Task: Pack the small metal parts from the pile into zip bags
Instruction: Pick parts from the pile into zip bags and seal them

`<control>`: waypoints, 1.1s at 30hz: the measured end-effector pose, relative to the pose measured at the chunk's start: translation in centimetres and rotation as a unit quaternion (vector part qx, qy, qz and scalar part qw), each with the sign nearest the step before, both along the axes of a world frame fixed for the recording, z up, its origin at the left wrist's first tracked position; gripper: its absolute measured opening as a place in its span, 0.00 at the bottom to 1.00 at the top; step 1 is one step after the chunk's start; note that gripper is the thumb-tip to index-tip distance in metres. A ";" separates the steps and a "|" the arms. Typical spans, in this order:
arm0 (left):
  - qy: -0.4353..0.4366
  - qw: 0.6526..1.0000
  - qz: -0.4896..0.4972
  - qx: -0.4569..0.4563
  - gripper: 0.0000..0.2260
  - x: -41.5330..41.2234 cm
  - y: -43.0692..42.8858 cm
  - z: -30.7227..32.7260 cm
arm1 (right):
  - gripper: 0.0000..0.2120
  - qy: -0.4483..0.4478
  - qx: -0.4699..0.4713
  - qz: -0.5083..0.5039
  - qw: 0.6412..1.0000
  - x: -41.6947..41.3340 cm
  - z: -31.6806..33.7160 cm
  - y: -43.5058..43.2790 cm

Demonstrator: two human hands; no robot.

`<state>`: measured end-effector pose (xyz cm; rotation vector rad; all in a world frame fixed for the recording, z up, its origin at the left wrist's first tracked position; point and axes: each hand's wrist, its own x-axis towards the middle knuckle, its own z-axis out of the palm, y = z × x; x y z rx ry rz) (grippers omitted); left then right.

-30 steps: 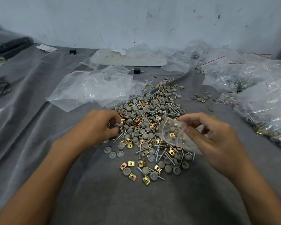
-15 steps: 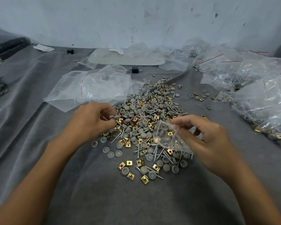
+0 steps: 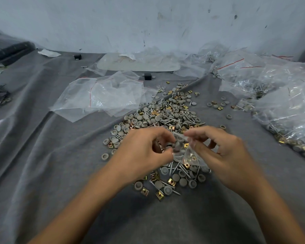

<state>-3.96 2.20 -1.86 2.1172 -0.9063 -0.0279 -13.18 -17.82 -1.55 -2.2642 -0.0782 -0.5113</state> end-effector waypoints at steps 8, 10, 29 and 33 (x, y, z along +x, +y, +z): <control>-0.024 1.000 0.003 -0.017 0.13 -0.6 -0.3 0.9 | 0.11 0.005 -0.004 -0.001 1.000 0.1 -0.1 -0.1; -0.038 0.999 -0.002 -0.010 0.14 -0.9 -0.5 0.8 | 0.11 0.004 -0.003 0.000 1.000 0.1 -0.2 -0.1; -0.050 0.988 0.116 0.087 0.12 7.5 2.2 0.2 | 0.12 0.009 0.015 -0.007 1.000 0.0 -0.4 -0.6; -0.074 0.979 0.015 0.189 0.20 8.6 1.0 -1.0 | 0.13 0.010 0.008 -0.008 1.000 0.1 -0.4 -0.7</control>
